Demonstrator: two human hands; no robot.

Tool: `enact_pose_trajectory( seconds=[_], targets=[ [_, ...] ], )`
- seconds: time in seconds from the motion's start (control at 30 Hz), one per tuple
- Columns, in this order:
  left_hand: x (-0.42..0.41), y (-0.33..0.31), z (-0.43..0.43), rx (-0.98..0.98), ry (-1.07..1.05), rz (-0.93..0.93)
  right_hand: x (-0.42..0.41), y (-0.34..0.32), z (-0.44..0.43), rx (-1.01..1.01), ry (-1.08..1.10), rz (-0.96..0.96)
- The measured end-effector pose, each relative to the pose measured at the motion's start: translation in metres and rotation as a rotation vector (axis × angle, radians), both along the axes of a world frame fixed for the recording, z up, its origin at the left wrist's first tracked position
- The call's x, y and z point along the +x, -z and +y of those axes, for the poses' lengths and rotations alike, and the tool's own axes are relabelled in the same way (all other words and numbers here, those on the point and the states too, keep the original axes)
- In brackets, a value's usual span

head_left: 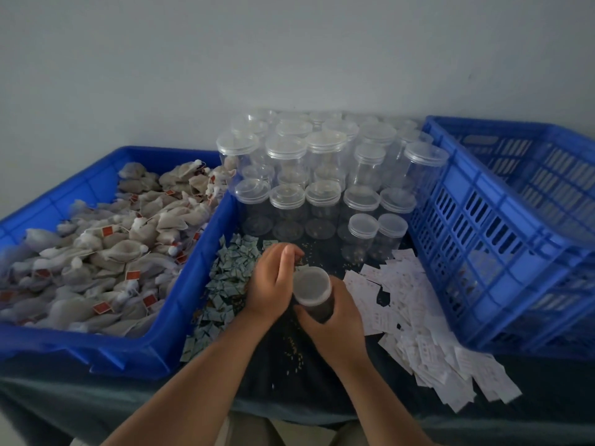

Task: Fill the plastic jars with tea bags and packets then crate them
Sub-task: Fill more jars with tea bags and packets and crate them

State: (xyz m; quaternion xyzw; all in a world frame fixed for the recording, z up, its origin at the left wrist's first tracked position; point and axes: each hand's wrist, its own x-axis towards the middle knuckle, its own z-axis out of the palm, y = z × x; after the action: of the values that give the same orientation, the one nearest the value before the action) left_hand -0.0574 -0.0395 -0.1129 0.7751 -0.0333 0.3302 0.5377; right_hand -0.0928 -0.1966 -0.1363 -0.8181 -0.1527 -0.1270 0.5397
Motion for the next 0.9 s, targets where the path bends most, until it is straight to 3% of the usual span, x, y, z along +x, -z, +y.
enact_pose_trajectory(
  seconds=[0.13, 0.23, 0.3, 0.5, 0.67, 0.77, 0.8, 0.83, 0.9],
  targets=[
    [-0.008, -0.047, -0.010, 0.245, 0.155, -0.124, -0.003, -0.001, -0.005, 0.113, -0.064, 0.011],
    [-0.018, -0.060, -0.022, 0.441, 0.340, -0.068, -0.003, 0.000, -0.006, 0.162, -0.121, 0.075],
    [-0.027, -0.055, -0.037, 0.479, 0.320, -0.022, -0.002, -0.001, -0.006, 0.132, -0.139, 0.083],
    [-0.033, -0.045, -0.065, 0.241, -0.065, 0.117, -0.005, -0.005, -0.006, -0.069, 0.026, -0.033],
    [-0.031, -0.048, -0.087, -0.076, -0.177, 0.360, 0.000, 0.006, -0.006, -0.107, 0.128, -0.095],
    [-0.034, -0.044, -0.093, 0.218, -0.249, 0.373, 0.001, 0.007, -0.004, -0.311, 0.095, -0.081],
    [-0.036, -0.043, -0.094, 0.334, -0.253, 0.387, 0.001, 0.013, -0.005, -0.436, 0.139, -0.172],
    [-0.040, -0.043, -0.095, 0.433, -0.239, 0.410, 0.003, 0.013, -0.007, -0.416, 0.141, -0.182],
    [-0.047, -0.045, -0.094, 0.622, -0.172, 0.447, -0.002, 0.005, -0.010, 0.071, 0.039, 0.037]
  ],
)
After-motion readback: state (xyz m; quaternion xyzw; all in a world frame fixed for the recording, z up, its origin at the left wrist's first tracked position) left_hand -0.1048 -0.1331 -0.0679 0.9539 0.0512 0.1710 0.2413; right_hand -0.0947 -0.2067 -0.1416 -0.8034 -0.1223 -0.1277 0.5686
